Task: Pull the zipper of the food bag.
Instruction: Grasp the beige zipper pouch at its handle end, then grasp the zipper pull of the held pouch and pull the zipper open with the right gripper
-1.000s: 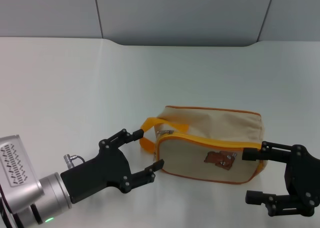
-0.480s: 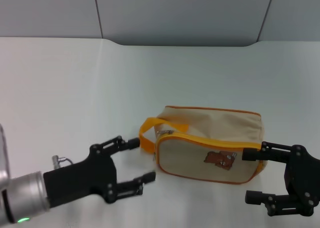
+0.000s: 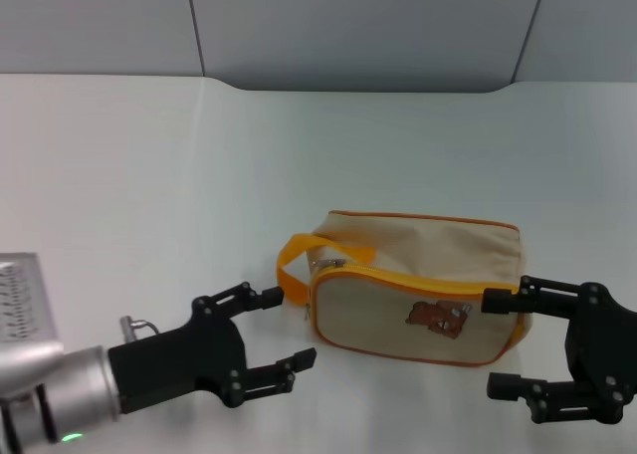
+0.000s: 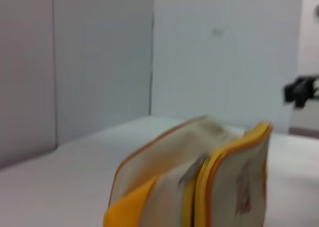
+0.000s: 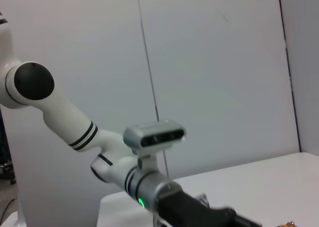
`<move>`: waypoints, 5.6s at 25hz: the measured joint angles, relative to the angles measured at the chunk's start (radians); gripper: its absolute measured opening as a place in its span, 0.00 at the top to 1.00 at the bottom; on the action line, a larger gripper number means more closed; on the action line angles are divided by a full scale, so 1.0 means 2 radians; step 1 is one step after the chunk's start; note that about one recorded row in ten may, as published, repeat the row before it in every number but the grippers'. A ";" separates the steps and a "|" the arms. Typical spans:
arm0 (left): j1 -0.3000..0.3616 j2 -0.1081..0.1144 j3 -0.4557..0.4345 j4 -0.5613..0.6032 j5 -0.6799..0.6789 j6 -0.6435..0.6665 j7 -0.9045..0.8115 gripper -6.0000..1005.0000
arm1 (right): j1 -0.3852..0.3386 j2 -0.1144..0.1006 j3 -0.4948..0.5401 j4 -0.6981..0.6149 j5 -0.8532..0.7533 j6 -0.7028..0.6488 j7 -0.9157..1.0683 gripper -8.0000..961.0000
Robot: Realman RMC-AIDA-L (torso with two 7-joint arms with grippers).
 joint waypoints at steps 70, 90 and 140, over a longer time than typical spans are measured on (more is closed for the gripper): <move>-0.054 0.002 -0.088 0.002 -0.037 0.074 0.173 0.93 | -0.052 0.025 0.070 0.107 0.249 0.094 -0.164 0.16; -0.051 0.001 -0.080 0.033 -0.040 0.108 0.182 0.93 | 0.018 0.027 0.065 0.351 0.245 0.184 -0.744 0.16; -0.052 0.001 -0.076 0.028 -0.040 0.114 0.181 0.94 | 0.070 0.028 0.075 0.411 0.212 0.229 -0.807 0.88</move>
